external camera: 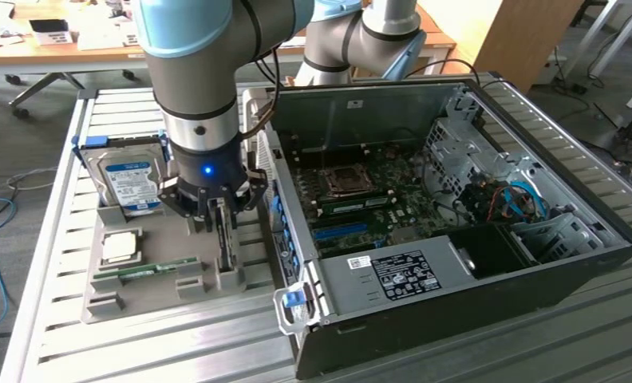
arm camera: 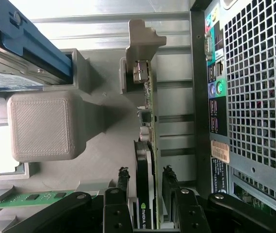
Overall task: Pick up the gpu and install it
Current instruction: 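Pick up the gpu and move the gpu toward the slot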
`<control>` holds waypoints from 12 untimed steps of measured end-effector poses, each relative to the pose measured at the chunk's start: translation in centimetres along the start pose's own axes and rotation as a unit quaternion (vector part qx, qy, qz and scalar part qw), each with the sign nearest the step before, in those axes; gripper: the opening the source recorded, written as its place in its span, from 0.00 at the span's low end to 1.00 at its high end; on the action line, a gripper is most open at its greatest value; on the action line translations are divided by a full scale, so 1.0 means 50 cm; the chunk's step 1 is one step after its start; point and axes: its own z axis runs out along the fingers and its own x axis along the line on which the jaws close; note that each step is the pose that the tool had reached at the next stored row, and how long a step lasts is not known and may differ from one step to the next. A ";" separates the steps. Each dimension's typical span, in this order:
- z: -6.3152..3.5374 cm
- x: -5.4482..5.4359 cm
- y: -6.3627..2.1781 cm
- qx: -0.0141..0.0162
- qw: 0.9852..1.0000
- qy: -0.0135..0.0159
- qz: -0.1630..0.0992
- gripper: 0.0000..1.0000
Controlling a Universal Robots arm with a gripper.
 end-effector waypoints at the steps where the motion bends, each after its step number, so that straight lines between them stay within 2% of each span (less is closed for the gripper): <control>1: 0.000 0.000 0.000 0.000 1.000 0.000 0.000 0.42; 12: 0.009 0.001 0.005 0.000 1.000 0.000 0.000 0.42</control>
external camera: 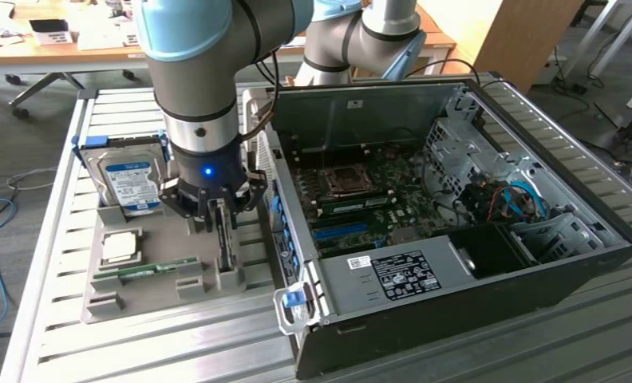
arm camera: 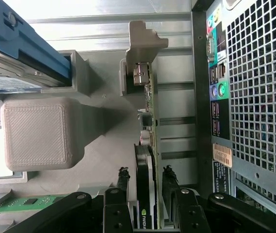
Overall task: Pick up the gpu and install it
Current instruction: 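Pick up the gpu and move the gpu toward the slot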
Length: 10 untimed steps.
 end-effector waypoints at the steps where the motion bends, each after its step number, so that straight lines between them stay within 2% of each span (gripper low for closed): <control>1: 0.000 0.000 0.000 0.000 1.000 0.000 0.000 0.42; 10: 0.000 0.000 -0.002 0.000 1.000 0.000 0.000 0.42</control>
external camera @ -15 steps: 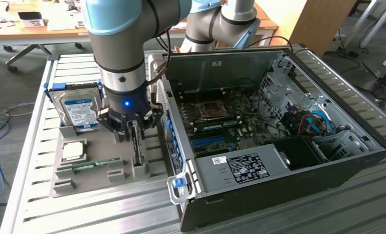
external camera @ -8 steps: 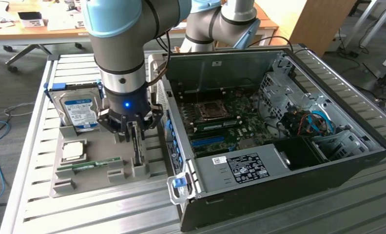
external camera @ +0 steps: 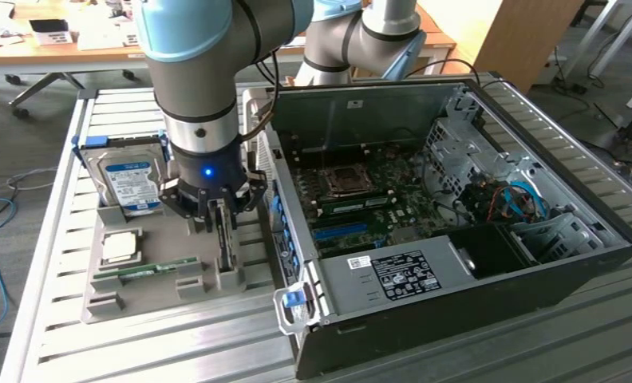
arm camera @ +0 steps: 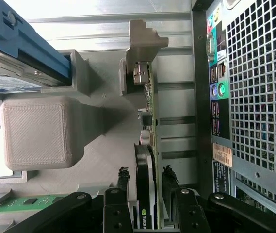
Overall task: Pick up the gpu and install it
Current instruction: 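Pick up the gpu and move the gpu toward the slot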
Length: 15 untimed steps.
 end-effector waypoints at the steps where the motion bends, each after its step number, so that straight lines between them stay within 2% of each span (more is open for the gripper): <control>1: 0.000 0.000 -0.001 0.000 1.000 0.000 0.000 0.42; 9: 0.000 -0.001 -0.002 0.000 1.000 0.000 0.000 0.42; 15: 0.000 -0.002 -0.011 0.000 1.000 0.000 -0.001 0.42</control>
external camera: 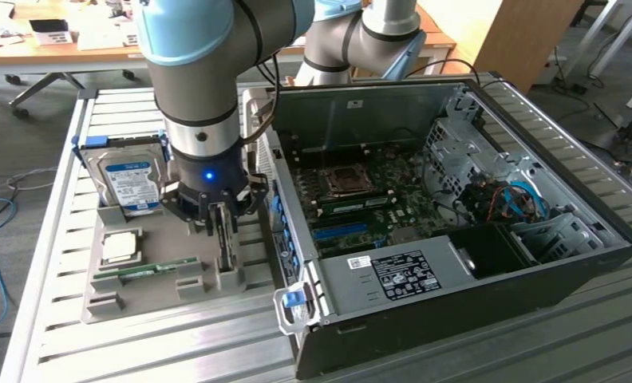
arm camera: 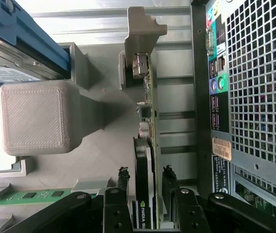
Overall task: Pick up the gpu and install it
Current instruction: 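Pick up the gpu and move the gpu toward the slot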
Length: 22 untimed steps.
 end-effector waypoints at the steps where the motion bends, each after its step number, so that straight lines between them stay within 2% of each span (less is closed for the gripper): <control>1: 0.000 0.000 0.000 0.000 1.000 0.000 0.000 0.42; 22: 0.001 0.000 0.001 0.000 1.000 0.000 -0.002 0.42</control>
